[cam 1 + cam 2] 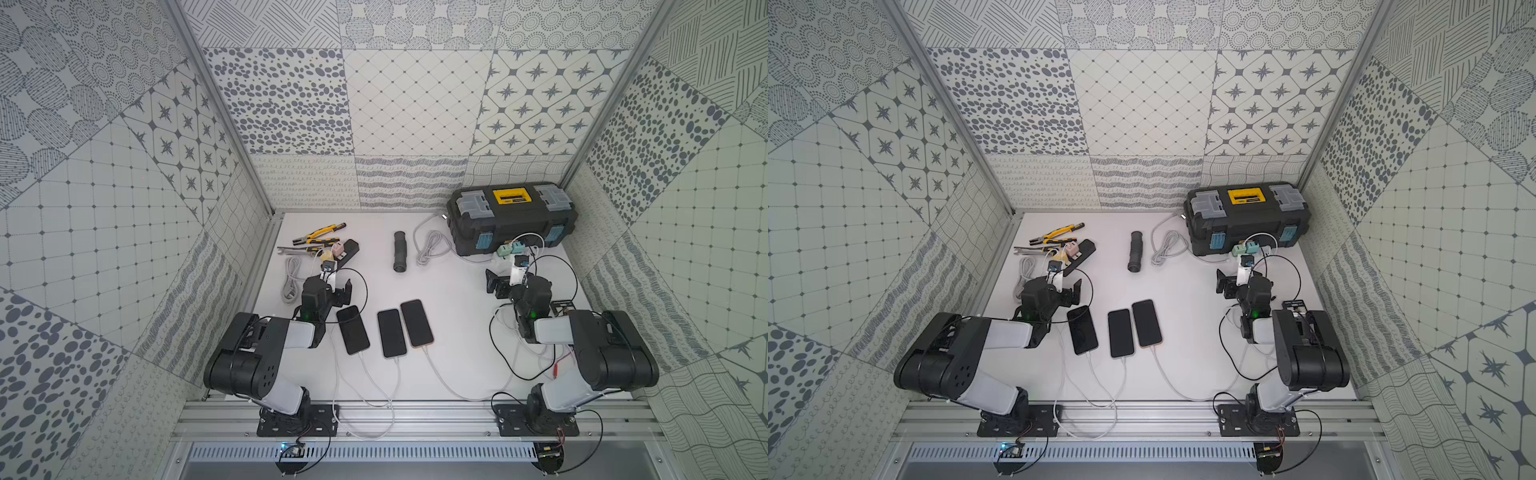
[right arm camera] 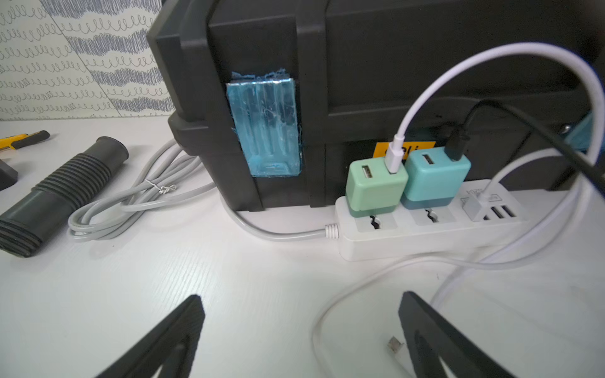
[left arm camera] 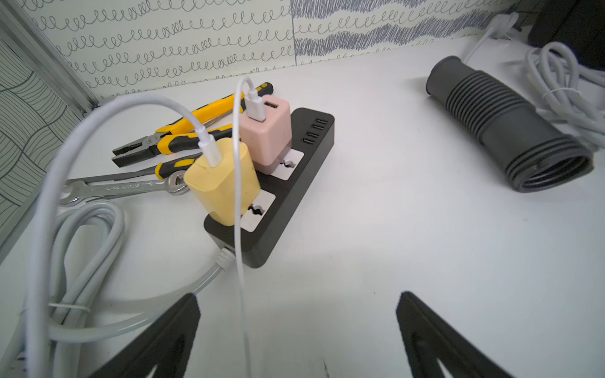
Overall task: Unplug the charging cable from the phone
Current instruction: Pick up the phone at the center of the board.
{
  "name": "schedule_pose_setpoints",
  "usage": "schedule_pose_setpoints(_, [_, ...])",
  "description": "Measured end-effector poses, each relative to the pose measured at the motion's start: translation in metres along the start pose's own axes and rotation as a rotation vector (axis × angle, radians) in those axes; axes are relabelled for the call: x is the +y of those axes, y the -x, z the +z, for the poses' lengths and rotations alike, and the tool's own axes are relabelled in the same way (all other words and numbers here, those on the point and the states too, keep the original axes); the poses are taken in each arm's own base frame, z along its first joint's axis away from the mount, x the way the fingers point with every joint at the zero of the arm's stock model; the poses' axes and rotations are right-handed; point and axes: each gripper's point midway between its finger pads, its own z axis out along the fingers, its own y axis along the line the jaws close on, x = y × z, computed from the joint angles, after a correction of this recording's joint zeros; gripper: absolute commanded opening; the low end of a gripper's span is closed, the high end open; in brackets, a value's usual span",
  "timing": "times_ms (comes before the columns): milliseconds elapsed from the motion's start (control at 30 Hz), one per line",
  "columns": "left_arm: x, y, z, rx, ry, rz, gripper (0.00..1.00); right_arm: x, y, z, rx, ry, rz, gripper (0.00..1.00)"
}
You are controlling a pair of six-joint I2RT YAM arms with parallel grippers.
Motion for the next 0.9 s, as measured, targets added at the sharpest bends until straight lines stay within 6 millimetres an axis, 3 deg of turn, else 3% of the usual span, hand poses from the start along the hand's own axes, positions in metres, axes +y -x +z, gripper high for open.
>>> schedule_pose_setpoints(733, [0.0000, 0.0000, 0.0000, 0.000, 0.000, 0.000, 0.98, 0.0016, 0.0001, 0.0000, 0.000, 0.010, -0.003, 0.97])
schedule_pose_setpoints(900, [0.0008, 0.0054, -0.0021, -0.015, 0.002, -0.001, 0.98, 0.0059, 0.0094, -0.0066, -0.006, 0.026, -0.014, 0.97])
